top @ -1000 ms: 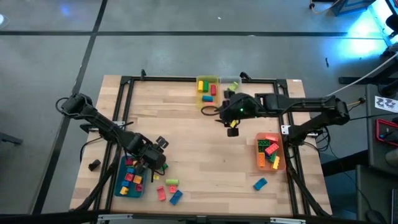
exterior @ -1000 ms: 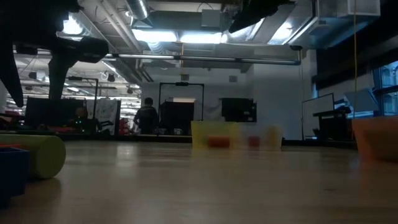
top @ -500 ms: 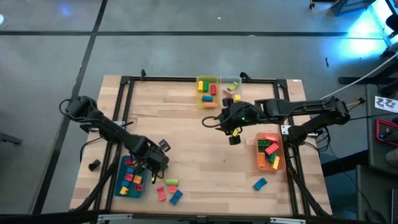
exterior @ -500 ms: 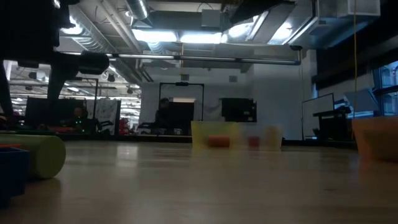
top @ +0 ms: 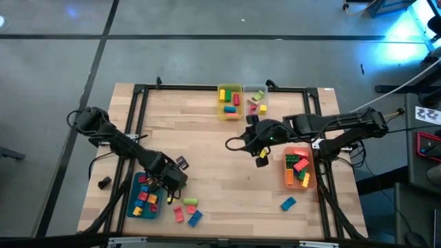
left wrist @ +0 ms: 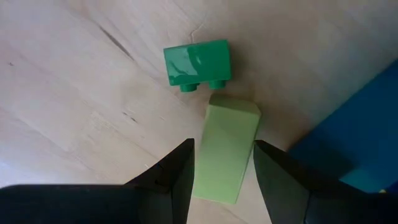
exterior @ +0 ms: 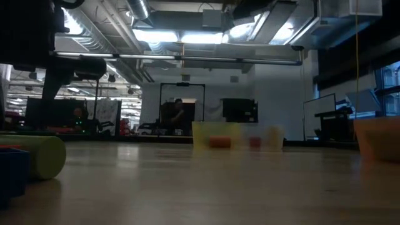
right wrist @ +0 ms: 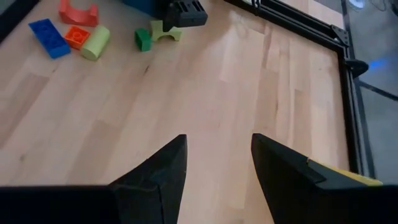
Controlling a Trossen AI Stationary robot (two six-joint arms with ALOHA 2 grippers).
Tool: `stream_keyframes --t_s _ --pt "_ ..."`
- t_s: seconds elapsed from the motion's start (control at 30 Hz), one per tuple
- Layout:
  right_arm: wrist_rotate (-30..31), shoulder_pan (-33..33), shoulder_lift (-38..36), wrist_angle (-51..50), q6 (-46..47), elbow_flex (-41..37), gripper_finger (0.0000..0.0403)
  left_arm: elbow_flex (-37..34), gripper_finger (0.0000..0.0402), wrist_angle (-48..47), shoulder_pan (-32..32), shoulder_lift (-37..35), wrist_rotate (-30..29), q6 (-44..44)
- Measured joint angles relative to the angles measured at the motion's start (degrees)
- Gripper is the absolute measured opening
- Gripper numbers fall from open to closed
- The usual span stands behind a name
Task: Sort blocks by size
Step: Put the light green block into the transparent bin
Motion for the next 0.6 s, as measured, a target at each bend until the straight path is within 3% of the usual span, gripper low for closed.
stream_keyframes --t_s 0.37,0.6 --pt "-1.8 0.2 -4.0 -1.4 3.1 0.0 0.0182 -3.2 0.0148 1.0 0.0 0.0 0.0 0.8" --pt "-1.9 0.2 -6.2 -1.6 8.4 0.0 0.0182 -6.6 0.0148 8.1 0.0 0.0 0.0 0.9"
